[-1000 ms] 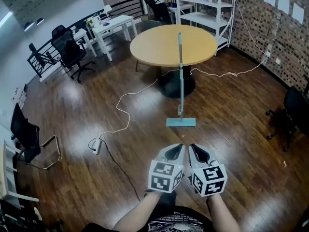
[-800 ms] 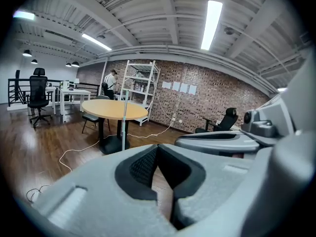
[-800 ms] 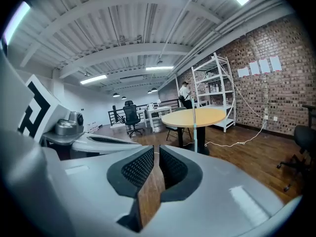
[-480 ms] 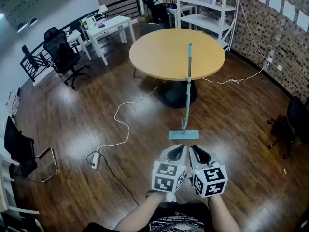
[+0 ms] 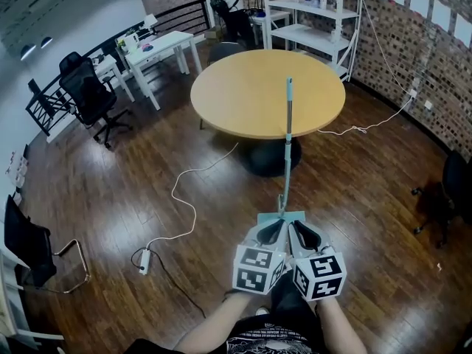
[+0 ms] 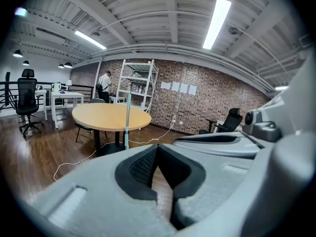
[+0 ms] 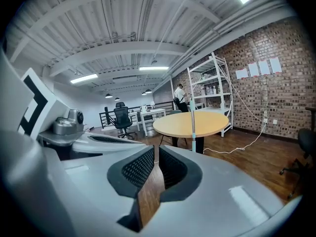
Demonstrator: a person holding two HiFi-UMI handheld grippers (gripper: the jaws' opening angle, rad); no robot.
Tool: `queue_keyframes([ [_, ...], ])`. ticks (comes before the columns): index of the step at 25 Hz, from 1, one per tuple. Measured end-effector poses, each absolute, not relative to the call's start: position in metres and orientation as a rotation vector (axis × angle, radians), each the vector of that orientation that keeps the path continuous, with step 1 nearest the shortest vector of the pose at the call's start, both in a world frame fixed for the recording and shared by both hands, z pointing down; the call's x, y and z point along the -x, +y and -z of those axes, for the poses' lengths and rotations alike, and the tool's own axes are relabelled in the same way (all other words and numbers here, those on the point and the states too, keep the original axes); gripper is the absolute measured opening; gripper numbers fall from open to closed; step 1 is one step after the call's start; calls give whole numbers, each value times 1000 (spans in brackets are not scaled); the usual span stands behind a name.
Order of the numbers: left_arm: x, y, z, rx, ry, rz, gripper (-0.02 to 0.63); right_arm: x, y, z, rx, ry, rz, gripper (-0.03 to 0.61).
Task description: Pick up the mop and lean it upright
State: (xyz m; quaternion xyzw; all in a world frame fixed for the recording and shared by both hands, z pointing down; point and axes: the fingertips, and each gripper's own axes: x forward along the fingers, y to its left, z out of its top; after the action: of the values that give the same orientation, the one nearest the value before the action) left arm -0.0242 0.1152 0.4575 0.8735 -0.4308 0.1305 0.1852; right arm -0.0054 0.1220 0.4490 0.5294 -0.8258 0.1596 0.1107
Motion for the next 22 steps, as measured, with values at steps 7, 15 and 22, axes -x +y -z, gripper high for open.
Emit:
queue_keyframes([
  [7,12,37,-457,-2462,-1233,-371,3,-11,40,-451,-1568,-2456,-479,28],
  [15,-9,-74,-441,-2449,-1298,-350,3,-35,-77,-444,-1499,-2493,-472,91],
  [22,-22,-152,-447,-2412,-1338,-373,3,-61,-177,-446,-1488,-2511,-452,166],
])
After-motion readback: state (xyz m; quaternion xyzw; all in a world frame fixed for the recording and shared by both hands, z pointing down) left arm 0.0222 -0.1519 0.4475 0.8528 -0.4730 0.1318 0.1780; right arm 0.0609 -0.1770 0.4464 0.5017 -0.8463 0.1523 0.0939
